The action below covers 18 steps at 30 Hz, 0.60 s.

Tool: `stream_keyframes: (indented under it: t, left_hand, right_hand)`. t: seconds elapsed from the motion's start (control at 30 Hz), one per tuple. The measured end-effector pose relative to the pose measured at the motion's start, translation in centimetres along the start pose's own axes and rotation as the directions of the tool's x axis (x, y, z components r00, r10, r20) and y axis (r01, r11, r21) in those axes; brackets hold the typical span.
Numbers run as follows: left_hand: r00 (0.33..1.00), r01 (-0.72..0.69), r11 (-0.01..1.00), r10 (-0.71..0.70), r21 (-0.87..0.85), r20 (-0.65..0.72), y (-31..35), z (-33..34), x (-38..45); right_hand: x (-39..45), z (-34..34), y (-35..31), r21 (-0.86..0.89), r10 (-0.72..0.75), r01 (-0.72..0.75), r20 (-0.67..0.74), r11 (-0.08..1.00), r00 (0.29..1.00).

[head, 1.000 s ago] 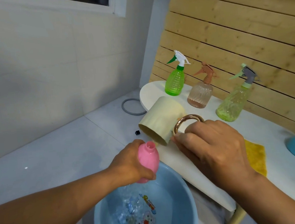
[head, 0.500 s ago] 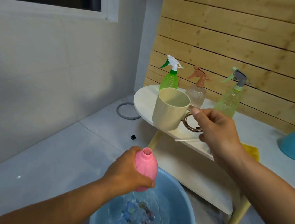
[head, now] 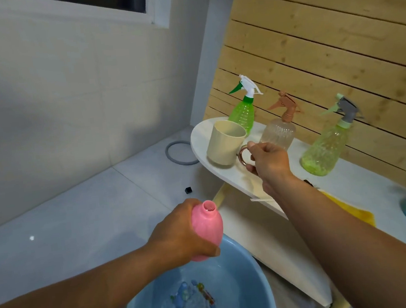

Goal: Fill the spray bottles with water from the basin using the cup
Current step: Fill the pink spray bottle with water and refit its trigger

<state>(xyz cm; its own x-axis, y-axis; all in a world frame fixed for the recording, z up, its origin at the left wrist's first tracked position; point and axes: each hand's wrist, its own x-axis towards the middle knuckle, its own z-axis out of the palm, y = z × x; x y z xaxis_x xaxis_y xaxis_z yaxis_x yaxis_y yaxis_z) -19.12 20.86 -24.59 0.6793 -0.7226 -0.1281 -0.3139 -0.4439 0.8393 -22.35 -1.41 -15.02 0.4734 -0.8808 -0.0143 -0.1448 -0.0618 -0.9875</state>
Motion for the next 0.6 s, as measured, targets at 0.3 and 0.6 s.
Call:
stream_keyframes:
  t: [0.3,0.6]
  left_hand:
    - [1.0,-0.022,0.999,0.022,0.049,-0.003,-0.1,-0.5,0.6]
    - [0.999,-0.042,0.998,0.042,0.047,0.007,-0.2,-0.4,0.7]
  right_hand:
    - [1.2,1.7,1.6,0.002,0.015,-0.015,-0.009,1.0,1.0]
    - [1.9,1.4,1.7,-0.046,0.015,-0.012,0.063,0.999,0.998]
